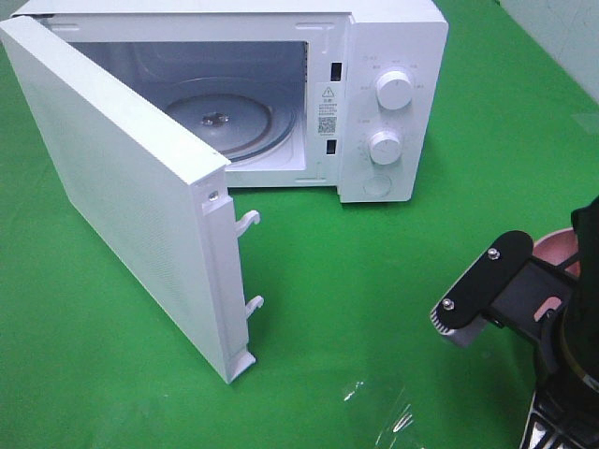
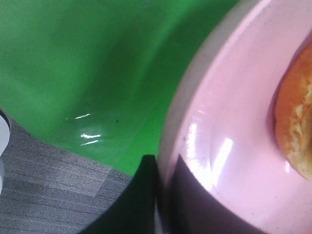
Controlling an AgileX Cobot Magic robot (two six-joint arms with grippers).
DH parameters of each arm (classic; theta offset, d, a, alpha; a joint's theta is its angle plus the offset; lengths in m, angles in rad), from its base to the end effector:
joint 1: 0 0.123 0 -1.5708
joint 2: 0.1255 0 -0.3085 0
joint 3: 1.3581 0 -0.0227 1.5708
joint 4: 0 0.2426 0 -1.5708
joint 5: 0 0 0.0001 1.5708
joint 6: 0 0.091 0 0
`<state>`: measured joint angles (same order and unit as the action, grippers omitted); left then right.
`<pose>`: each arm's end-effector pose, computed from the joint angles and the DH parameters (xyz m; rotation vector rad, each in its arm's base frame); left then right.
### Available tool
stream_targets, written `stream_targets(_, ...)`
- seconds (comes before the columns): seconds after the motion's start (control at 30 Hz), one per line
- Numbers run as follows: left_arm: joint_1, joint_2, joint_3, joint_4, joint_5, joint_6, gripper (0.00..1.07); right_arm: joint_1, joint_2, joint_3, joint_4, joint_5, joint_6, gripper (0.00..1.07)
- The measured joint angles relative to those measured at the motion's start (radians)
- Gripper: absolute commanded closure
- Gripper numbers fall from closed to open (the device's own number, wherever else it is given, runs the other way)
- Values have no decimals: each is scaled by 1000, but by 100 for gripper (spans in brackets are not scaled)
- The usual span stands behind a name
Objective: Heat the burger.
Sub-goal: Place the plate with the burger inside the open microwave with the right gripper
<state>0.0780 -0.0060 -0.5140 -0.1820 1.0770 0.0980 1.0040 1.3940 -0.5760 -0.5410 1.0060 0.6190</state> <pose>-0.0384 -0.0176 0.2766 0.0326 2.0286 -0.1066 0.1259 0.1240 0.2045 -1.0112 2.6959 -0.6051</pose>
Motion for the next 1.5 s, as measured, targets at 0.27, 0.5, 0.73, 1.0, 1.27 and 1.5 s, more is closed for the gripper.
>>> stream_targets(0.27,0,0,0,0,0,0,10,0,-2,0,-68,-42,-79,107)
stream_targets(0.5,0,0,0,0,0,0,10,0,-2,0,-139,-125,-160,107)
stream_targets(0.73,0,0,0,0,0,0,10,0,-2,0,-189,-197,-239,107)
stream_targets(1.0,0,0,0,0,0,0,10,0,-2,0,-290,-264,-254,107)
stream_targets(1.27,0,0,0,0,0,0,10,0,-2,0,-334,-311,-341,107)
stream_targets(1.5,0,0,0,0,0,0,10,0,-2,0,-334,-356,-483,107)
